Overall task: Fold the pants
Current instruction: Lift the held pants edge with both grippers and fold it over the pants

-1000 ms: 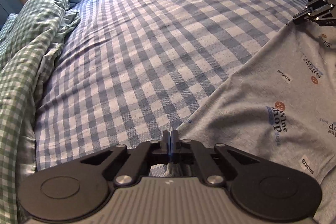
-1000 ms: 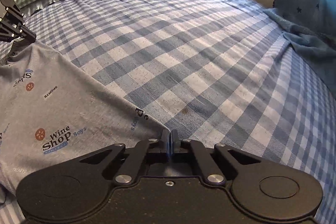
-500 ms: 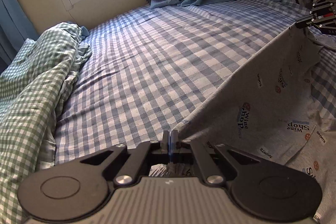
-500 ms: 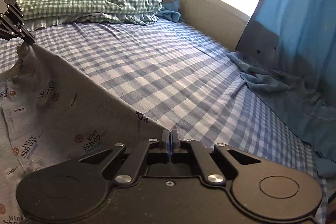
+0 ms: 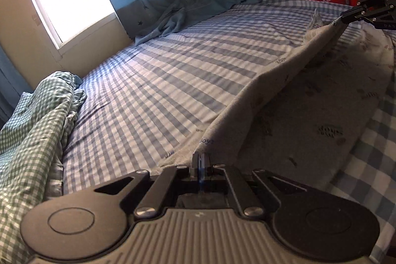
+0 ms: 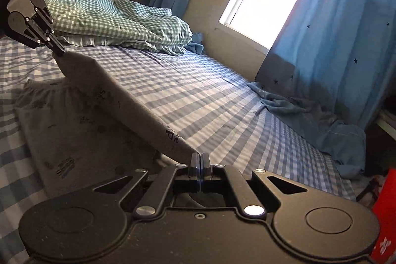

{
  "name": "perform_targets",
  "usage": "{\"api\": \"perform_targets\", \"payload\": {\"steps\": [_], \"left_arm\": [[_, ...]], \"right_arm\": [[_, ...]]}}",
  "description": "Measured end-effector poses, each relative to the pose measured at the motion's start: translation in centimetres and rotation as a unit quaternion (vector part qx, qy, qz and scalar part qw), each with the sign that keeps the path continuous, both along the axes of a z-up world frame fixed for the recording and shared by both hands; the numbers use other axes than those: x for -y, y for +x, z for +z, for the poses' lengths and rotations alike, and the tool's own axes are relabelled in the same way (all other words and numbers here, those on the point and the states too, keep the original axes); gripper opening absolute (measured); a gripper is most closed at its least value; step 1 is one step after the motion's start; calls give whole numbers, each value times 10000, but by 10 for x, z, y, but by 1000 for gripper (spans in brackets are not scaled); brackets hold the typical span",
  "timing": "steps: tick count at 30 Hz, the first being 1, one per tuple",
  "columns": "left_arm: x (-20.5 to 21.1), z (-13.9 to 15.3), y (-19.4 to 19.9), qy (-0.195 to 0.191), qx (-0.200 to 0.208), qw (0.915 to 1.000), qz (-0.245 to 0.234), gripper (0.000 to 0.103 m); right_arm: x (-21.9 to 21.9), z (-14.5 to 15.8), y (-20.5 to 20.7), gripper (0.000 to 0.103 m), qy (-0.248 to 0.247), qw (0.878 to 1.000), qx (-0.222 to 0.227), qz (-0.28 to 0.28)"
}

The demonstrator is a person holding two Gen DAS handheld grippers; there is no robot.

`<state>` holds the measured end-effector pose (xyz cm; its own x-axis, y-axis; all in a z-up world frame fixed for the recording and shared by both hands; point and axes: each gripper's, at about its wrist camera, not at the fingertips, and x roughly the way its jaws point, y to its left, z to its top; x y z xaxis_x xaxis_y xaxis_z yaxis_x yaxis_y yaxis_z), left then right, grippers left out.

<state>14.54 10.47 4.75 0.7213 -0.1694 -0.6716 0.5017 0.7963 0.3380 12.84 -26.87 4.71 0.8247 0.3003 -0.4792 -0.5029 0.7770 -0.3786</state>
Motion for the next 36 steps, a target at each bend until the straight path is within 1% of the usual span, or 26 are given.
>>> {"api": "perform_targets", "payload": {"steps": [3, 6, 9, 13, 17, 19, 22, 25, 29, 31, 32, 34, 36], "left_arm": [[4, -22, -18, 16, -119, 9999, 43, 0], [8, -37, -34, 120, -39, 9999, 95, 0], [11, -36, -49, 144, 99, 9998, 113, 0], [11, -33, -59, 418, 277, 9987, 17, 0], [11, -48, -62, 757, 229, 9969, -43, 0], [10, -55, -62, 763, 128, 9970, -32, 0], [8, -61, -63, 787, 35, 9969, -29, 0], [8, -67, -61, 707, -90, 9975, 4, 0], [6, -68, -56, 345, -360, 9986, 152, 0], [4, -67, -55, 209, -449, 9984, 266, 1], [4, -65, -55, 131, -491, 9982, 332, 5], [3, -61, -55, -34, -552, 9974, 453, 7], [7, -54, -57, -183, -542, 9969, 536, 13]], "right_arm": [[1, -24, -21, 0, 79, 9998, -94, -156], [1, -36, -35, 0, 165, 9995, -28, -255], [1, -38, -47, 0, 129, 9997, 45, -226], [2, -35, -64, 0, -6, 9999, 128, -93], [-2, -52, -77, 0, -114, 9999, -18, -74], [-4, -62, -81, 0, -109, 9998, -144, -62], [-6, -74, -87, 0, -164, 9996, -202, -81], [-6, -85, -86, 0, -141, 9994, -299, -134], [-6, -98, -86, 0, -118, 9991, -375, -149], [-3, -101, -87, 0, -20, 9991, -386, -185], [-1, -102, -88, 0, 46, 9991, -380, -200], [3, -100, -87, 0, 210, 9989, -339, -230], [4, -101, -90, 0, 293, 9990, -244, -245]]}}
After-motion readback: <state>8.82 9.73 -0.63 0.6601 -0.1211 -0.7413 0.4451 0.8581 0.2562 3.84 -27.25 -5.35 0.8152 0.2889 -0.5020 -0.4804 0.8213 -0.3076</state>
